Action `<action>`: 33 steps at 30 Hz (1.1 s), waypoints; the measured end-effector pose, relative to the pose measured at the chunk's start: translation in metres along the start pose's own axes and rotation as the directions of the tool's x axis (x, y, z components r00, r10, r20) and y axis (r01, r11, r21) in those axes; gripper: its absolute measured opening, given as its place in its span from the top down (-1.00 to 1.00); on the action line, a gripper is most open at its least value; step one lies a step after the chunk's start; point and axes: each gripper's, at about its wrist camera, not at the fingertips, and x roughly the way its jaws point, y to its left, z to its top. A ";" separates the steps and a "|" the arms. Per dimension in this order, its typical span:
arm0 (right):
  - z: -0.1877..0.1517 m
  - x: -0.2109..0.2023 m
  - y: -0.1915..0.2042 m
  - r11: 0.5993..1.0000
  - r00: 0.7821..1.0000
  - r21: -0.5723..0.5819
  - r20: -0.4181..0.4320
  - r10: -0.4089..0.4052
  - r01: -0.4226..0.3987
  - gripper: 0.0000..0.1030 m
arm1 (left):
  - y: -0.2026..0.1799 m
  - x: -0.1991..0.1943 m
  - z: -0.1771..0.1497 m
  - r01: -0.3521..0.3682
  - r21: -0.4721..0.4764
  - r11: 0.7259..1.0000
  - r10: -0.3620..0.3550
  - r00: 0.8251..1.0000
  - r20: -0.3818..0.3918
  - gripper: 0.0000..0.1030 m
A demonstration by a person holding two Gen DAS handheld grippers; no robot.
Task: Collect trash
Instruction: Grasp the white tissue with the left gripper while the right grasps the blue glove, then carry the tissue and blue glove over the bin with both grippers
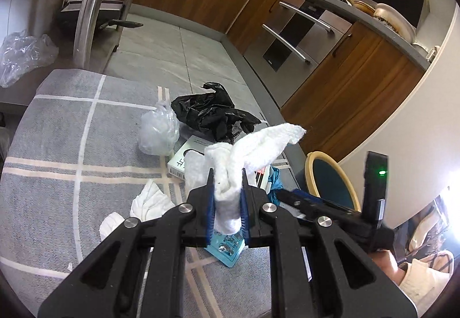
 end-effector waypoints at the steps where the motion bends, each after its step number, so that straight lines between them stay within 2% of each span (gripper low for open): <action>1: -0.001 0.006 0.002 1.000 1.000 -0.025 -0.014 -0.015 0.014 0.22 | -0.001 0.002 0.000 -0.003 0.004 1.000 0.003 1.000 -0.003 0.74; 4: -0.005 0.015 0.003 0.997 0.999 -0.062 -0.036 -0.039 0.037 0.60 | -0.004 0.006 -0.001 -0.010 0.016 1.000 0.010 1.000 -0.013 0.74; 7: -0.011 0.010 -0.001 0.999 0.999 -0.049 -0.025 -0.023 0.022 0.74 | -0.009 0.009 0.000 -0.018 0.029 0.999 0.018 1.000 -0.011 0.74; 16: -0.024 -0.030 -0.014 0.998 0.997 0.022 0.045 -0.065 0.064 0.79 | -0.030 0.012 0.002 -0.007 0.053 0.999 0.007 1.000 0.000 0.74; 25: -0.037 -0.087 -0.032 0.996 0.990 0.081 0.132 -0.042 0.031 0.80 | -0.057 0.014 0.000 0.021 0.108 0.994 -0.020 1.000 -0.002 0.74; 33: -0.048 -0.119 -0.052 0.990 0.982 0.144 0.185 -0.035 0.008 0.79 | -0.081 0.019 -0.001 0.025 0.146 0.989 -0.025 1.000 -0.004 0.74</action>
